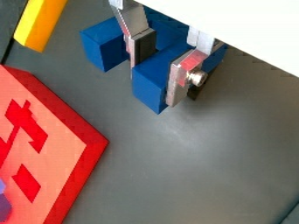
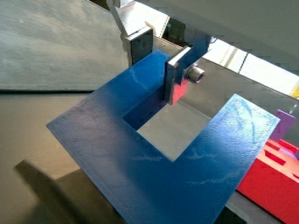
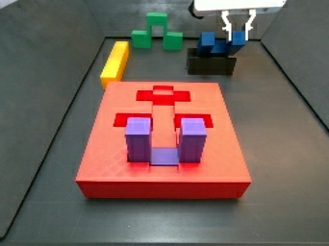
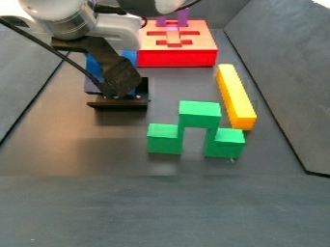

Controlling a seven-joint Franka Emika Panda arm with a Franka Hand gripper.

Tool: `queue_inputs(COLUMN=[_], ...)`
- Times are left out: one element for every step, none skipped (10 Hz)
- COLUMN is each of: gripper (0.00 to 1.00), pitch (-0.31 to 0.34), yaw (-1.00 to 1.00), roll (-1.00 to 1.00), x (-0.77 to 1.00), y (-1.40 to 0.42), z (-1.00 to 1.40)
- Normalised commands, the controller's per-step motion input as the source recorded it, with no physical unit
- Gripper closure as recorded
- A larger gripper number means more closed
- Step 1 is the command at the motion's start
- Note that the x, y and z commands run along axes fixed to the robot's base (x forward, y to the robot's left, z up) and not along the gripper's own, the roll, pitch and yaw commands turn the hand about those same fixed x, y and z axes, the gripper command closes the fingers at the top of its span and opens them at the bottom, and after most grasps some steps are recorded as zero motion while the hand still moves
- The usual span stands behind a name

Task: Pick up the blue object. Move up. Place the blue object on the fixture. Regrasp the blue object. Move to above the board. Insert the blue object.
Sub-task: Place the blue object on the fixture.

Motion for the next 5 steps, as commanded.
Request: queue_inputs(gripper=[1.0, 1.0, 1.0, 1.0, 1.0], pitch=[0.0, 0.0, 0.0, -0.011, -0.031], yaw=[0.01, 0.04, 0.07, 0.07, 0.07], roll=[0.0, 0.06, 0.13, 0.14, 0.17], x=[-0.01, -0.01, -0.01, -0.01, -0.04], y=[0.15, 0.0, 0.0, 0.0, 0.0], z=[-0.14, -0.23, -0.24, -0.28, -0.3])
